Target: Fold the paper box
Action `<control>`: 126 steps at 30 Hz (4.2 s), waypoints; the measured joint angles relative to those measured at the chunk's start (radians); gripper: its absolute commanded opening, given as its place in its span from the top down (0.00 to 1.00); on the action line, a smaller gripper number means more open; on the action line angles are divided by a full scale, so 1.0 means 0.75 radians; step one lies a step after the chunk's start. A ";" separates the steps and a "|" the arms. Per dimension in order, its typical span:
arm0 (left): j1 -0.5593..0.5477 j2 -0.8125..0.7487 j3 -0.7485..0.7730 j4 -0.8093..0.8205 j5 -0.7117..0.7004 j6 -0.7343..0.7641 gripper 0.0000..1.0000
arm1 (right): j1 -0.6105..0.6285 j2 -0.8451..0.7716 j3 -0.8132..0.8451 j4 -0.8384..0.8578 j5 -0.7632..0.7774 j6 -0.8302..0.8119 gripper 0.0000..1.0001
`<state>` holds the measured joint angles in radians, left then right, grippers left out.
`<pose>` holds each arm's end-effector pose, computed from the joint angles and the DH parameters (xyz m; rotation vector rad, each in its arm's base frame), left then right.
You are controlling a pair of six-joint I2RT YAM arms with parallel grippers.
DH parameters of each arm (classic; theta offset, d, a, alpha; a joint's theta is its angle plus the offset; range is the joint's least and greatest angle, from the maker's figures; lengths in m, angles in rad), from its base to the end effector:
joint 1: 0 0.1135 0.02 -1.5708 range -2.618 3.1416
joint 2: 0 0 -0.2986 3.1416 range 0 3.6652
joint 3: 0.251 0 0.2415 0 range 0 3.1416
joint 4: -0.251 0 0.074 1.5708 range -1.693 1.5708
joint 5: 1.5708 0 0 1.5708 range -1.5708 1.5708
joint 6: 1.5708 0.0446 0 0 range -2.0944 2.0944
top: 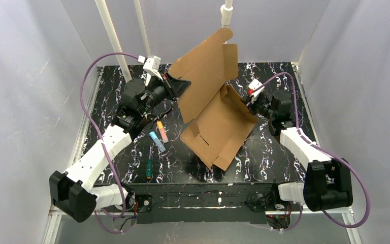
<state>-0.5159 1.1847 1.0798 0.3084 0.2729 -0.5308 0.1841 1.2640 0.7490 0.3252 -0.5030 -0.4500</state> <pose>0.2211 -0.1392 0.4489 0.2316 1.4393 -1.0528 0.2654 0.0713 0.3138 -0.8756 1.5074 0.2475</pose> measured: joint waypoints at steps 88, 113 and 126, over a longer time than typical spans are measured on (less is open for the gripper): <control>0.144 0.250 0.212 0.016 0.734 0.176 1.00 | 0.072 0.178 -0.106 0.740 0.244 0.269 0.69; 0.140 0.188 0.212 -0.024 0.669 0.205 1.00 | -0.249 0.243 0.596 -0.863 -0.048 -0.253 0.22; 0.123 0.172 0.212 -0.064 0.612 0.193 1.00 | -0.269 0.300 0.667 -1.213 -0.014 -0.345 0.24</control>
<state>-0.4240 1.3140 1.2388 0.2604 0.7322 -0.3859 -0.0174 1.4887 1.2491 -0.5842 -0.5137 -0.7090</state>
